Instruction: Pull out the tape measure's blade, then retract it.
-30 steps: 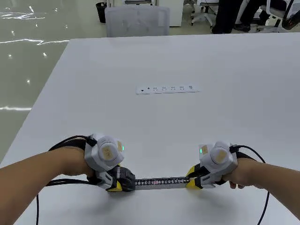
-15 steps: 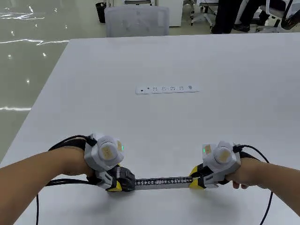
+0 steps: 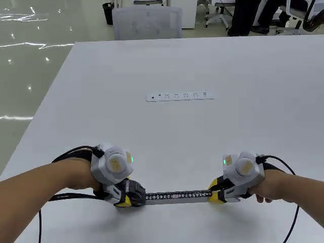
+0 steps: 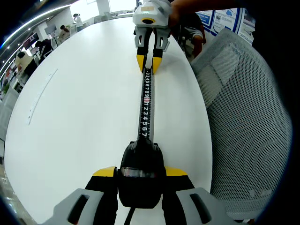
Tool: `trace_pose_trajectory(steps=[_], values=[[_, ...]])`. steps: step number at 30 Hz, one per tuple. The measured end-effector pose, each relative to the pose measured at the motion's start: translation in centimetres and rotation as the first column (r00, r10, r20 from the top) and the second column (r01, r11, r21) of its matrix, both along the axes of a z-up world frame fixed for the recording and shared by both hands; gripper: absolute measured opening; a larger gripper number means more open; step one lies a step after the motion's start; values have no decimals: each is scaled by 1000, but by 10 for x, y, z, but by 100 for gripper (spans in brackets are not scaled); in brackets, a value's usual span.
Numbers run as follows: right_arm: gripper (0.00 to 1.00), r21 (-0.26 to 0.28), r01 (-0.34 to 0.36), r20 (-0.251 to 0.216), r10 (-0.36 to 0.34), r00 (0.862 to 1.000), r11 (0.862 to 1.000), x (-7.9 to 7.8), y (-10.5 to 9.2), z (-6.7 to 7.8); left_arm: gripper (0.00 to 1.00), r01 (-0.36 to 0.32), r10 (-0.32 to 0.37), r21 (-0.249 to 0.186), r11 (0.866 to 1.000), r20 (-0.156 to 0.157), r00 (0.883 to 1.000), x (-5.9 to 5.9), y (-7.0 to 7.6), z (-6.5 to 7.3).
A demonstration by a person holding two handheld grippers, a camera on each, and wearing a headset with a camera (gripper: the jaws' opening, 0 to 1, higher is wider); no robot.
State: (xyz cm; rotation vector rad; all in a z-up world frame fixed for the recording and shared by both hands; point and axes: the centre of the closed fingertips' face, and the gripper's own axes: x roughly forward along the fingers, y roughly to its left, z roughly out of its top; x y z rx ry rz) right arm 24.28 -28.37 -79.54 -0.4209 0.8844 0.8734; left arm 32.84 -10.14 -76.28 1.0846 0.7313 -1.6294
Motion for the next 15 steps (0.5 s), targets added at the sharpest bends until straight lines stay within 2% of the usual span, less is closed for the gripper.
trace_pose_trajectory(steps=[15], values=[[12,-7,2,-7,-2,1000,1000,-5,-9,0,33,4,-4,1,1000,0,1000,0,0,0]])
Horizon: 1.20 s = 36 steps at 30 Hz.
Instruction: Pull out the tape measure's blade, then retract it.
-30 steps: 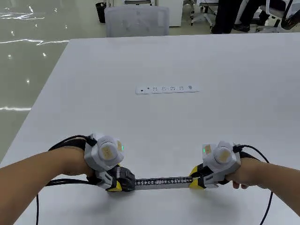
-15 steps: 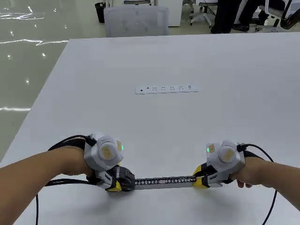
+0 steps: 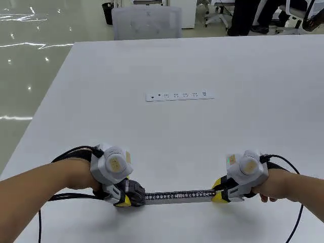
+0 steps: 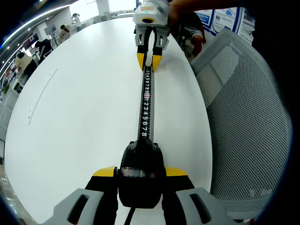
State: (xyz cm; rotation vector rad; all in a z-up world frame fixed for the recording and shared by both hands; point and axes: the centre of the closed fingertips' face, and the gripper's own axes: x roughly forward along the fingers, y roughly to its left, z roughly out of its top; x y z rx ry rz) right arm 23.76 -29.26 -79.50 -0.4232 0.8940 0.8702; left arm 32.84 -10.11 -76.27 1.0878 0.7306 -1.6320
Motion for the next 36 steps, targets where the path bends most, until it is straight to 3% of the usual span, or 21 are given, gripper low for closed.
trace_pose_trajectory(steps=[36], values=[[12,-16,27,-17,-27,999,1000,-11,-24,0,33,-1,1,0,1000,4,1000,0,0,0]])
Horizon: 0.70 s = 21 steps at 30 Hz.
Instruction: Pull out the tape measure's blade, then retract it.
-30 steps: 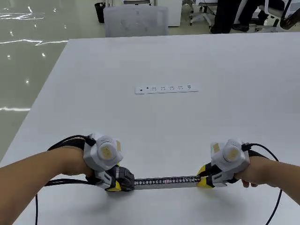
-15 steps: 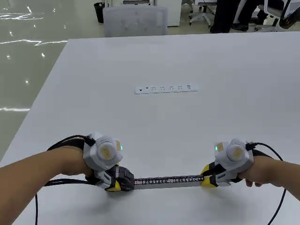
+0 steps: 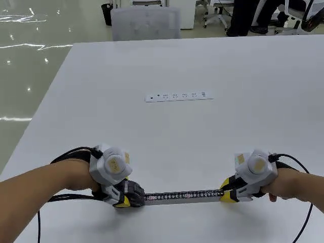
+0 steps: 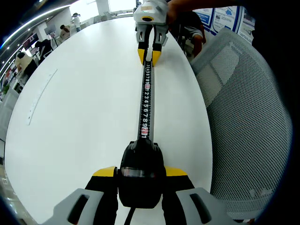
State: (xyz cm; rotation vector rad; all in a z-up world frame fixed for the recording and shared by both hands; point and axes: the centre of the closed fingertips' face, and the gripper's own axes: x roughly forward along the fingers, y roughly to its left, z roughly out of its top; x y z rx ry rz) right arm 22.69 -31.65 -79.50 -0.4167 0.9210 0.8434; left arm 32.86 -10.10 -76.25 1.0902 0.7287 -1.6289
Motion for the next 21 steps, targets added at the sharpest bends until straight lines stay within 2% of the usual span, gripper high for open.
trace_pose_trajectory(steps=[21], values=[[12,-11,18,-7,-18,1000,1000,-8,-13,0,33,2,-2,3,1000,2,1000,0,0,-1]])
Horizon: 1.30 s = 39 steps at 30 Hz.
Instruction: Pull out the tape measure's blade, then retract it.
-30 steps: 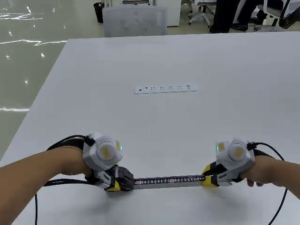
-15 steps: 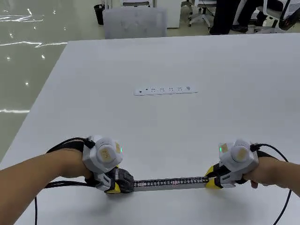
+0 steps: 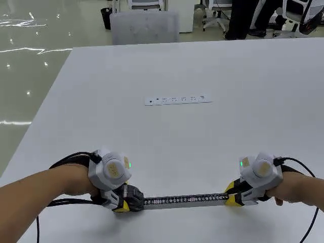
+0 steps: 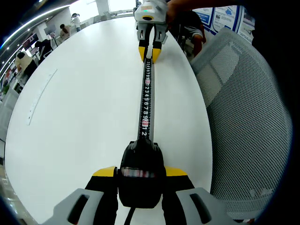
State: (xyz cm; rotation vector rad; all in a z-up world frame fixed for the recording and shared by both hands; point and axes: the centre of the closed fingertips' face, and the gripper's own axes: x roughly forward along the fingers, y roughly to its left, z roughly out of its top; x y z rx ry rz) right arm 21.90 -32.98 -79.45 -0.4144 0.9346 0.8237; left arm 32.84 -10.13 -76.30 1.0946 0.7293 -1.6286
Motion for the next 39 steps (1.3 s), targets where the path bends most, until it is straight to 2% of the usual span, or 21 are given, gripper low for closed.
trace_pose_trajectory(steps=[26,34,39], values=[[12,17,34,-8,-34,999,999,-2,-4,-1,33,6,-6,-3,1000,5,1000,0,-1,0],[12,9,24,-17,-24,1000,1000,-2,-4,-2,33,6,-6,-3,1000,10,1000,0,-2,-1],[13,-15,-3,-30,3,1000,1000,-2,-4,-1,33,3,-3,-4,1000,9,1000,0,-2,-1]])
